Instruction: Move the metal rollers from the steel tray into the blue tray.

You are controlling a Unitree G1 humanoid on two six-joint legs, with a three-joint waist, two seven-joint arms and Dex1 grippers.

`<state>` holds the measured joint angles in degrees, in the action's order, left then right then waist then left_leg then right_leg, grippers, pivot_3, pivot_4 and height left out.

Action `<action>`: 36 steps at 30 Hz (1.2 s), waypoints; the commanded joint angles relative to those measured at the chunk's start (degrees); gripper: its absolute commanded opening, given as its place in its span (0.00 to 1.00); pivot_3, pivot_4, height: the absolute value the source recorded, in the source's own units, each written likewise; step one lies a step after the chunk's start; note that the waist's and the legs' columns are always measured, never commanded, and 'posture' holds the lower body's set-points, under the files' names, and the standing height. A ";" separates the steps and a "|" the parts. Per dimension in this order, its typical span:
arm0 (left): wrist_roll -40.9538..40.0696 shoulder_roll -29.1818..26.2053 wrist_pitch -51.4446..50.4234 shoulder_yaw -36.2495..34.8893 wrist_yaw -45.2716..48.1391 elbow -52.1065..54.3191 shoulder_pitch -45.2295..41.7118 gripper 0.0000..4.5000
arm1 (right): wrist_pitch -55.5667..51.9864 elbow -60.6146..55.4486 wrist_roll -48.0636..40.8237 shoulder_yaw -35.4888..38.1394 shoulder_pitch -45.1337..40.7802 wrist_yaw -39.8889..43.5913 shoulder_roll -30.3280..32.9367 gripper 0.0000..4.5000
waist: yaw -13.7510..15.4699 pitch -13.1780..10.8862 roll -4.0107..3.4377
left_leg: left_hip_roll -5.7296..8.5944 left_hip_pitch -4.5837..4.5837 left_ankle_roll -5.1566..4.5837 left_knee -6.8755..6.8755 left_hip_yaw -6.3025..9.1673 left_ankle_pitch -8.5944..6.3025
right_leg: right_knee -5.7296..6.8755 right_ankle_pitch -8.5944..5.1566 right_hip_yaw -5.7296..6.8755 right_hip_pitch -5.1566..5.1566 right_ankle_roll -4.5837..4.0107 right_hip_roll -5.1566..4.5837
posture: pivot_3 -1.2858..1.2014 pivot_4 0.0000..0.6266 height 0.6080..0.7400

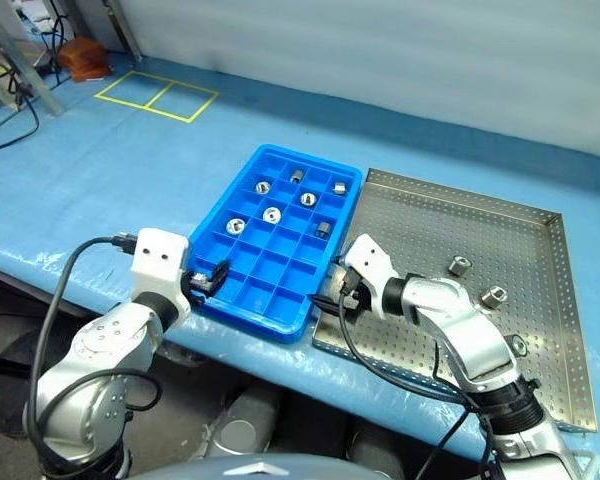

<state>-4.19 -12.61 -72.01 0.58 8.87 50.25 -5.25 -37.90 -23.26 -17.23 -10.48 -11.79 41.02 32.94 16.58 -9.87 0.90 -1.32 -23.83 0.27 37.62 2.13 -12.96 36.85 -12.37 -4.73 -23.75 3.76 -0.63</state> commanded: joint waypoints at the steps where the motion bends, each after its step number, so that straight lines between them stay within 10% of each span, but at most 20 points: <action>1: -2.23 -0.18 2.49 2.58 1.98 -2.02 -1.44 0.80 | -0.71 -5.94 -0.72 3.72 0.35 -1.48 1.32 1.00 | -0.30 0.00 0.00 | 0.00 0.00 0.00 0.00 -0.01 0.00 | -0.01 0.00 0.00 0.00 0.00 0.00 | 0.64 0.24 1.00; 23: -9.69 -5.31 5.38 14.70 10.67 -13.24 -6.72 0.80 | -4.98 -15.67 -1.52 8.73 5.66 -7.83 1.95 1.00 | -11.23 0.02 -0.03 | -0.03 0.04 0.04 0.01 0.02 -0.02 | -0.03 -0.04 -0.01 0.11 -0.05 0.00 | 0.58 0.24 1.00; 36: -11.63 -8.03 6.09 5.45 11.21 -7.21 -9.54 0.80 | -4.96 -15.13 -1.87 9.77 6.99 -9.28 1.70 1.00 | -12.53 0.01 -0.02 | 0.01 0.01 0.03 0.05 0.06 -0.02 | -0.02 -0.04 0.01 0.11 -0.03 -0.03 | 0.58 0.24 1.00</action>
<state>-14.77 -20.55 -67.32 7.52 19.62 39.59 -13.23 -43.08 -37.06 -18.62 -2.27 -4.91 32.34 34.56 4.05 -9.85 0.88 -1.32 -23.81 0.30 37.67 2.19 -12.98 36.84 -12.41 -4.72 -23.64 3.73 -0.66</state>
